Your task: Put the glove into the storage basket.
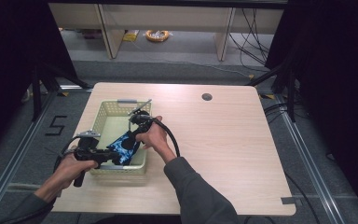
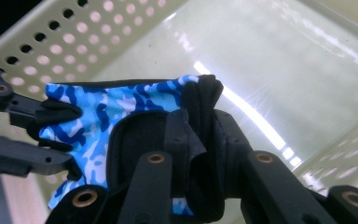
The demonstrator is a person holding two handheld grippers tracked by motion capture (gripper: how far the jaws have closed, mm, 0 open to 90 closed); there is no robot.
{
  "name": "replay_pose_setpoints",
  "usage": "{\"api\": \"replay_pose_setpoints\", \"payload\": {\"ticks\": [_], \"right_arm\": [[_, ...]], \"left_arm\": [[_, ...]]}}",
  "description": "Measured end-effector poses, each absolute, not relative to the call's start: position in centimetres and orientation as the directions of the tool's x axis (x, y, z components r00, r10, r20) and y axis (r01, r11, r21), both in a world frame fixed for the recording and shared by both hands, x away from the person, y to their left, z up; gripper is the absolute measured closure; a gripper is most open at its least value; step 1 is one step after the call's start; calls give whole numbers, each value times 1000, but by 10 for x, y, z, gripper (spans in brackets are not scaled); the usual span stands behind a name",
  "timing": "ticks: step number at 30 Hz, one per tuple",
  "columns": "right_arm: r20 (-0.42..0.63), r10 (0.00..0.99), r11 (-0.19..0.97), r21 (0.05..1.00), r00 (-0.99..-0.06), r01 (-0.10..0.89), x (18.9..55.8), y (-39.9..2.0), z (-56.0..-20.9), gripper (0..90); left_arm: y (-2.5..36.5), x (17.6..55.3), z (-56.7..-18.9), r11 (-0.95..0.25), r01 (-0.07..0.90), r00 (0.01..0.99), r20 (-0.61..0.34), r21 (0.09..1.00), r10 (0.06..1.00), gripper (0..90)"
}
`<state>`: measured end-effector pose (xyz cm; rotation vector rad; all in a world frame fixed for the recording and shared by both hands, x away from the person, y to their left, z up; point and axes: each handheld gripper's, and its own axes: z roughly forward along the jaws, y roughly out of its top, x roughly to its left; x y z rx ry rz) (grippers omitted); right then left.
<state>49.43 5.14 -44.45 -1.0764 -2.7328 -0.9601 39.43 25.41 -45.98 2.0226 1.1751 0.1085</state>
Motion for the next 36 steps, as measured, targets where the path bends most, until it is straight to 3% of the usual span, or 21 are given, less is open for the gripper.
{"api": "replay_pose_setpoints", "payload": {"ticks": [10, 21, 23, 25, 32, 36], "right_arm": [[188, 602, 619, 505, -776, 602, 495, 56, -450, 778], [151, 604, 648, 478, -782, 593, 493, 59, -454, 704], [134, 606, 655, 476, -784, 588, 492, 60, -454, 635], [116, 609, 661, 472, -785, 583, 492, 60, -453, 622], [101, 612, 642, 516, -785, 567, 494, 58, -440, 569], [148, 609, 590, 572, -780, 570, 494, 50, -425, 537]], "left_arm": [[255, 394, -446, -246, 688, 546, -264, 683, 795, 511], [247, 385, -431, -221, 648, 568, -269, 729, 778, 485], [245, 385, -430, -218, 648, 570, -275, 730, 774, 484], [244, 385, -430, -214, 644, 571, -276, 734, 773, 485], [244, 384, -426, -199, 639, 570, -284, 743, 771, 485], [243, 381, -422, -195, 632, 571, -281, 750, 772, 454]]}}
